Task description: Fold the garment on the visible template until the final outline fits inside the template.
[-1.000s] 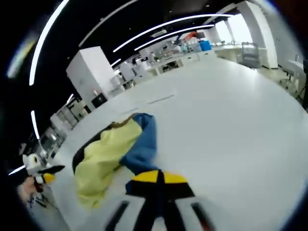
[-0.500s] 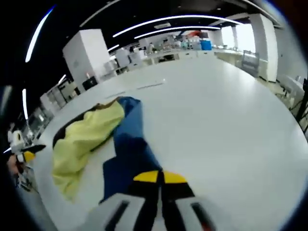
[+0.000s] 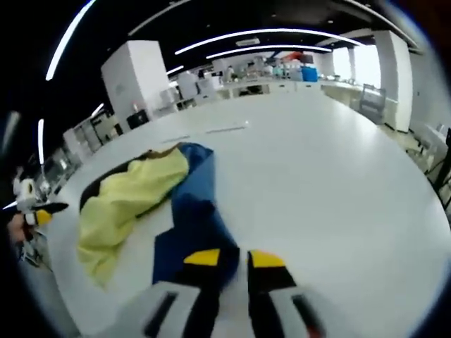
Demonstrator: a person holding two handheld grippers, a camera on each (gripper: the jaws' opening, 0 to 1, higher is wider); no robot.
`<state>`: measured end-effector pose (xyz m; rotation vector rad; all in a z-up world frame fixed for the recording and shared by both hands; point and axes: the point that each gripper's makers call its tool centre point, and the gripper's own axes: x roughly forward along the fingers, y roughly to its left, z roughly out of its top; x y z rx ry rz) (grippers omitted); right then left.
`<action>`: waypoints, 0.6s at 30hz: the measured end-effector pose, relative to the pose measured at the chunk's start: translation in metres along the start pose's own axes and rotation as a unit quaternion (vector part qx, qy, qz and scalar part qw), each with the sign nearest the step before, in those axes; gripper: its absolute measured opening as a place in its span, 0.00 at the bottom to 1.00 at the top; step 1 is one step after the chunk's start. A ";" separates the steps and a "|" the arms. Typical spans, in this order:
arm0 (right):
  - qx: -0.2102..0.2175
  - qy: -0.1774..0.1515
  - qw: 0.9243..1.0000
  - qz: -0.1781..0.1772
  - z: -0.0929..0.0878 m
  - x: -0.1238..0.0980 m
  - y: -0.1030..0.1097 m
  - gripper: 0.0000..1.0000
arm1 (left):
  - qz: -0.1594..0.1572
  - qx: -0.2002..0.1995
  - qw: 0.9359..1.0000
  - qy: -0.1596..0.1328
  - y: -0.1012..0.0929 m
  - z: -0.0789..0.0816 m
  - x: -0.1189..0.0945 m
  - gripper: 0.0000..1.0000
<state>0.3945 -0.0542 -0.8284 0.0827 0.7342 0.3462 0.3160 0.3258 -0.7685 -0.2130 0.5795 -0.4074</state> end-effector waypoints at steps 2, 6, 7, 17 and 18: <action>-0.004 -0.009 1.000 -0.001 0.003 -0.001 -0.002 0.25 | -0.001 0.000 1.000 0.000 -0.001 -0.001 0.000 0.79; -0.036 -0.032 0.999 -0.008 0.010 -0.007 -0.002 0.53 | -0.003 -0.001 1.000 0.000 -0.002 -0.002 0.001 0.79; -0.039 -0.032 0.999 -0.009 0.009 -0.010 0.001 0.57 | -0.003 -0.002 1.000 0.000 -0.002 -0.001 0.000 0.79; -0.091 -0.041 0.995 -0.006 0.016 -0.012 0.010 0.82 | -0.005 -0.004 1.000 -0.004 -0.003 0.001 0.000 0.79; -0.093 -0.043 0.995 -0.006 0.017 -0.013 0.011 0.83 | -0.005 -0.003 1.000 -0.004 -0.003 0.001 0.000 0.79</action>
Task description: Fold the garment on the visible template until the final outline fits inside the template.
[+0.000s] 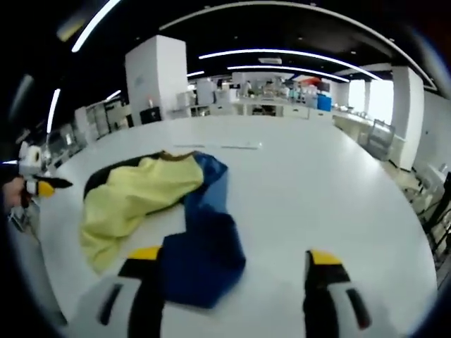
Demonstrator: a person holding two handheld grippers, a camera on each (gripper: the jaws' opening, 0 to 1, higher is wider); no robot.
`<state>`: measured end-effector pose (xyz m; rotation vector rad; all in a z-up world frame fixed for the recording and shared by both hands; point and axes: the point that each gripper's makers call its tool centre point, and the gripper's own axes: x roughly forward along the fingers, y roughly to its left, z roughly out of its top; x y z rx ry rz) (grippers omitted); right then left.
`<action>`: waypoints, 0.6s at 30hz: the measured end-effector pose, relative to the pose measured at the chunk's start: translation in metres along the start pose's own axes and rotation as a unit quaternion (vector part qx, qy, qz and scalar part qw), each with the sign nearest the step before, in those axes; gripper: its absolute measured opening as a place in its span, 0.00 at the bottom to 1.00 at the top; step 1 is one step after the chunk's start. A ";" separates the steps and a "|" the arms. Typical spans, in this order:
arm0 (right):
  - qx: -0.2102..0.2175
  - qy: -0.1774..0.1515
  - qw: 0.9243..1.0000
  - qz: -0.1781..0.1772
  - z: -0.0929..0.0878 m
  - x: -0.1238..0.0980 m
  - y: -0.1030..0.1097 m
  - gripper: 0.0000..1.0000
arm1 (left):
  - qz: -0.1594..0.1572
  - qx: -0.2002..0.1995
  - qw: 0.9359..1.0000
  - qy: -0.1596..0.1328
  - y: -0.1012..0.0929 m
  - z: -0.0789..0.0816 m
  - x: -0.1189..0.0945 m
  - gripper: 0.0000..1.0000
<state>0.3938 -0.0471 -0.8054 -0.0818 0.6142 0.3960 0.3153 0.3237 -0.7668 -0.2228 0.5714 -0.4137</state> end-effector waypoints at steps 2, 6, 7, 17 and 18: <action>-0.003 -0.002 1.000 0.004 0.002 0.001 0.004 0.86 | 0.000 0.000 1.000 0.000 0.000 0.000 0.000 0.79; -0.007 0.000 1.000 0.014 0.005 0.000 0.012 0.83 | 0.000 -0.001 1.000 0.000 0.001 0.000 0.000 0.79; -0.010 -0.003 1.000 0.014 0.007 -0.002 0.014 0.83 | -0.001 -0.001 1.000 0.000 0.001 0.000 0.000 0.78; -0.026 -0.012 0.997 0.070 0.025 -0.008 0.058 0.67 | 0.001 -0.005 1.000 0.001 0.003 -0.004 -0.002 0.78; -0.031 -0.014 0.997 0.074 0.027 -0.008 0.061 0.64 | 0.001 -0.005 1.000 0.001 0.003 -0.005 -0.003 0.78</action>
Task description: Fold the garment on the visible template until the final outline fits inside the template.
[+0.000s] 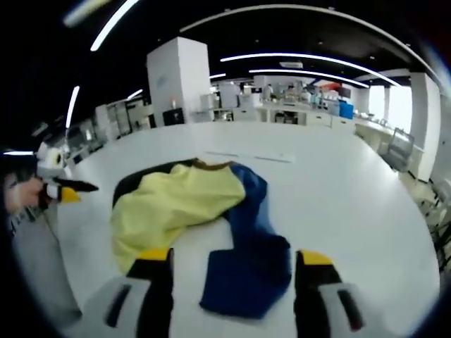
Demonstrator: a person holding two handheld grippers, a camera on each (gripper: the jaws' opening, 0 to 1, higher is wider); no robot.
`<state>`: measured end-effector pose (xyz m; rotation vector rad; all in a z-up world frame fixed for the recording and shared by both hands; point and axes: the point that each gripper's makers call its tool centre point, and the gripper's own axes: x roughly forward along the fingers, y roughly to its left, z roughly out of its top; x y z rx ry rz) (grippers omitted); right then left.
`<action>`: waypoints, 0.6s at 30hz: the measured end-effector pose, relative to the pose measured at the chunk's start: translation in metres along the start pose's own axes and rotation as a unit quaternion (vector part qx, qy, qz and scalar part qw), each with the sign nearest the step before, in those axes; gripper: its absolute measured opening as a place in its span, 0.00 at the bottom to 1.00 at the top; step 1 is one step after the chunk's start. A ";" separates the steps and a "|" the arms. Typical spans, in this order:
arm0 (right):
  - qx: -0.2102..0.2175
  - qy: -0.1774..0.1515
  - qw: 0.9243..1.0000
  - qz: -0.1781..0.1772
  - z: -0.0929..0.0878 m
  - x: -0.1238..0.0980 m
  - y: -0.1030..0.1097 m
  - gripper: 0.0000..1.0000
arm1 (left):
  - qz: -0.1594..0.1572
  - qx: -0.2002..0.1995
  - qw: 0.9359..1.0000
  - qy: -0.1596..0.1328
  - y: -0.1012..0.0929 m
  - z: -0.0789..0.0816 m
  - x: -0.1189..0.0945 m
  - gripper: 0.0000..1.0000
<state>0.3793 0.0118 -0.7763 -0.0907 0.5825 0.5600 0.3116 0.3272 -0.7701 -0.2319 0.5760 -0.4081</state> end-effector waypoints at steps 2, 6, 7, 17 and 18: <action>-0.008 0.005 1.000 0.011 0.001 0.003 0.008 0.58 | 0.000 -0.001 1.000 0.000 0.000 -0.001 0.000 0.78; -0.036 0.018 0.999 0.030 0.001 0.010 0.021 0.51 | 0.000 -0.003 1.000 0.000 0.000 -0.002 -0.001 0.78; -0.049 0.022 0.998 0.035 -0.001 0.012 0.025 0.48 | 0.000 -0.003 1.000 0.000 0.000 -0.003 -0.001 0.78; -0.073 0.064 0.994 0.058 -0.015 0.028 0.038 0.27 | 0.007 -0.009 1.000 0.003 0.003 -0.008 -0.008 0.78; -0.067 0.075 0.993 0.059 -0.019 0.028 0.038 0.27 | 0.008 -0.009 1.000 0.003 0.005 -0.008 -0.008 0.78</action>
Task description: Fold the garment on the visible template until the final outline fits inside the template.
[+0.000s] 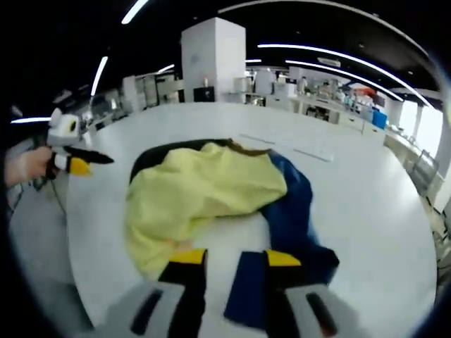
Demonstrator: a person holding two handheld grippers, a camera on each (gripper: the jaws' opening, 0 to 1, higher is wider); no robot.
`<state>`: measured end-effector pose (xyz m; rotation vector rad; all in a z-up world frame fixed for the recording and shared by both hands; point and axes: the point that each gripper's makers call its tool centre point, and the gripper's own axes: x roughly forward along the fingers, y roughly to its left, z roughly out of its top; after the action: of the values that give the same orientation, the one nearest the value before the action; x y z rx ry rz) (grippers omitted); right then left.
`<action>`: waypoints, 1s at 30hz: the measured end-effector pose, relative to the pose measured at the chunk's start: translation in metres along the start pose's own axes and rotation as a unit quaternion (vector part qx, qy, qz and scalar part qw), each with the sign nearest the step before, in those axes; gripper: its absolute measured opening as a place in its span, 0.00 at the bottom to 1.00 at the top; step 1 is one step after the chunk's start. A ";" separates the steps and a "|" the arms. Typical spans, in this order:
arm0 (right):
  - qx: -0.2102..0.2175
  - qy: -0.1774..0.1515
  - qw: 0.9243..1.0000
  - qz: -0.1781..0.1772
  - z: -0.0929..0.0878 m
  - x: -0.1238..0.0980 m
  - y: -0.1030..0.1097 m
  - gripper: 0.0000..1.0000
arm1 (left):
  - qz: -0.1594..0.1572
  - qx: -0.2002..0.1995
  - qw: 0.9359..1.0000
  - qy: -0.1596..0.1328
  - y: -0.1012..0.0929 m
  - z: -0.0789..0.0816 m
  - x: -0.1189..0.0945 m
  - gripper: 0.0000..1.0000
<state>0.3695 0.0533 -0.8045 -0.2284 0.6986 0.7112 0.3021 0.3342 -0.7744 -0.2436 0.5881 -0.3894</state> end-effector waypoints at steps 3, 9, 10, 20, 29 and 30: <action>0.003 0.018 1.000 0.000 -0.007 0.007 -0.001 0.22 | 0.002 -0.002 1.000 0.001 0.002 -0.002 -0.001 0.78; 0.018 0.039 0.999 -0.015 -0.017 0.022 -0.008 0.16 | 0.003 -0.008 1.000 0.003 0.001 -0.005 -0.002 0.78; 0.016 0.040 0.999 -0.016 -0.017 0.023 -0.009 0.15 | 0.003 -0.008 1.000 0.003 0.001 -0.006 -0.001 0.78; 0.007 0.066 0.997 -0.030 -0.031 0.026 -0.011 0.07 | 0.002 -0.013 1.000 0.005 0.002 -0.011 0.000 0.77; -0.053 0.069 0.995 -0.051 -0.033 0.028 -0.016 0.01 | 0.001 -0.017 1.000 0.003 0.001 -0.011 0.001 0.77; -0.055 0.067 0.995 -0.053 -0.033 0.028 -0.015 0.00 | 0.001 -0.018 1.000 0.003 0.001 -0.012 0.001 0.77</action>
<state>0.3784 0.0429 -0.8485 -0.4152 0.7691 0.6371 0.2964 0.3335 -0.7850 -0.2758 0.6022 -0.3781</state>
